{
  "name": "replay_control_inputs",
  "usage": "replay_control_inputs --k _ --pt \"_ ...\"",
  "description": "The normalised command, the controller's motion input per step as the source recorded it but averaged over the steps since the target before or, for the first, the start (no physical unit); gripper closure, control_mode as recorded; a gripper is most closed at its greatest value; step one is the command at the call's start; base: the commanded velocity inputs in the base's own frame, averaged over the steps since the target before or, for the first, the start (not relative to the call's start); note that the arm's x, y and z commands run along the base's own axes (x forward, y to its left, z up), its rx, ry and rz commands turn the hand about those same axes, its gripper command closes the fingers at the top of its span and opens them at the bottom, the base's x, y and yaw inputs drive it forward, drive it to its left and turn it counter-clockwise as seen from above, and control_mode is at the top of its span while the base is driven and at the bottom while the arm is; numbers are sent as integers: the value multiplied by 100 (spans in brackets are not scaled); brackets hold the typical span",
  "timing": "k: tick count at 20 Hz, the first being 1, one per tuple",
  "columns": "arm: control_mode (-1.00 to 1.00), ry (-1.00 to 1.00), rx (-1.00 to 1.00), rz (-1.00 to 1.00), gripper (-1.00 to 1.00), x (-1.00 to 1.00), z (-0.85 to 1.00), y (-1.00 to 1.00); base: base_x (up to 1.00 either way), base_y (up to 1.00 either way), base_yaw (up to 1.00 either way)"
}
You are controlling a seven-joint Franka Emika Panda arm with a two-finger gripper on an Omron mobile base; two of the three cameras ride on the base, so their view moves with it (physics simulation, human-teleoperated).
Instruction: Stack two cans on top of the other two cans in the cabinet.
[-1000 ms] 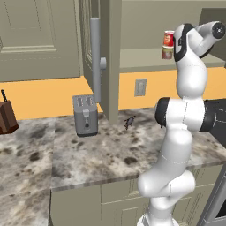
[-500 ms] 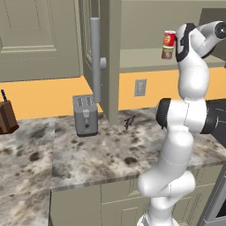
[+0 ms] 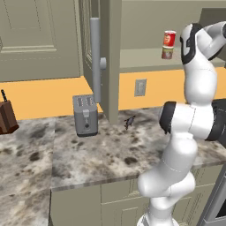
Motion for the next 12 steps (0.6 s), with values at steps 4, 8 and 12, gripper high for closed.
replay_control_inputs --k 4,8,12 --pt "-100 -1 -1 -5 -100 -59 -5 12 0 0 0" --pt "-100 0 -2 -5 -100 -72 -13 29 0 0 0" --pt "-100 0 -2 -3 -100 -77 -25 42 0 0 0"
